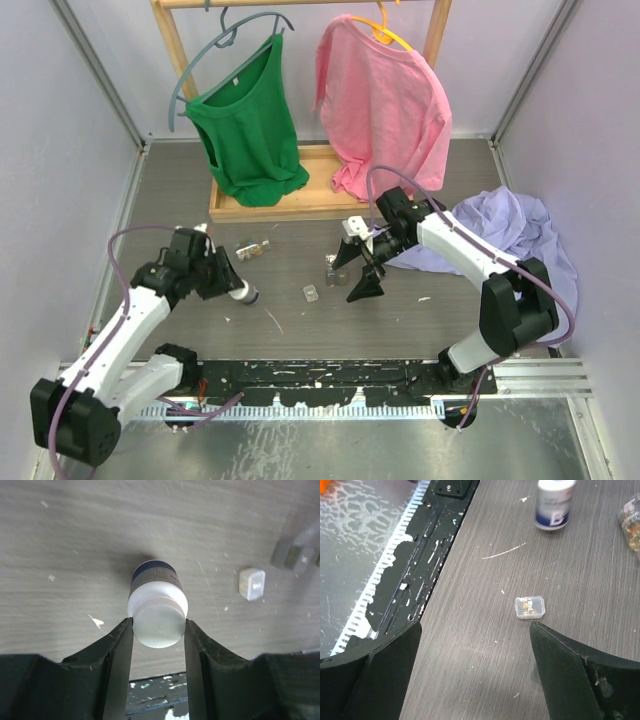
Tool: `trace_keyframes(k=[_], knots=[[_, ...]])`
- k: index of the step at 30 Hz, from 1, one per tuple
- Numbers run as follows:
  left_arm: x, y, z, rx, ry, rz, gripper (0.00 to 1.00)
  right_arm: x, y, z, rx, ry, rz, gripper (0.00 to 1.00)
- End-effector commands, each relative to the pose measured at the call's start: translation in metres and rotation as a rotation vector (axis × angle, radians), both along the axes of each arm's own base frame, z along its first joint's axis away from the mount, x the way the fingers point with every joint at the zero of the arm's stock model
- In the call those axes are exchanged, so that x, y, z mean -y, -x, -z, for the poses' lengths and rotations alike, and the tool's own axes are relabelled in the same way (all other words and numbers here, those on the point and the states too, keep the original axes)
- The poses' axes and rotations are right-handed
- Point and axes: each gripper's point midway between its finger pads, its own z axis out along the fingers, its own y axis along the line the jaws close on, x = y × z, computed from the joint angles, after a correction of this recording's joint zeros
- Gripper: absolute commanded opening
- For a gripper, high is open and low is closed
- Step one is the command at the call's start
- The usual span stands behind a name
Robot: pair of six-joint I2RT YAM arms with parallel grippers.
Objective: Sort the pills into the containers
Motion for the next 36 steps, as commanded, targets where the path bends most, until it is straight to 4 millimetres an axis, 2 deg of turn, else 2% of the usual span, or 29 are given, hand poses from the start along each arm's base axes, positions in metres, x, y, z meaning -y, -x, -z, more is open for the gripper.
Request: trace_keyframes(k=[1,11,16,20,28,36], knots=[[0.033,0.005,-0.024,0.099,0.153,-0.044,0.00,-0.001,0.006,-0.021,-0.015,-0.117,-0.051,0.96],[0.068,0.028,-0.055,0.173,0.245,0.073,0.00,0.001,0.007,0.004,-0.016,-0.098,-0.081,0.95],[0.083,0.031,-0.061,0.198,0.282,0.126,0.00,0.005,0.003,0.018,-0.020,-0.033,-0.063,0.94],[0.092,0.031,-0.066,0.212,0.296,0.158,0.00,0.006,-0.008,0.023,-0.014,0.018,-0.014,0.94],[0.108,0.033,-0.075,0.232,0.330,0.194,0.00,0.003,-0.020,0.011,-0.009,0.010,0.051,0.93],[0.133,0.036,-0.078,0.254,0.370,0.227,0.00,-0.021,-0.015,0.003,0.015,0.038,0.053,0.93]])
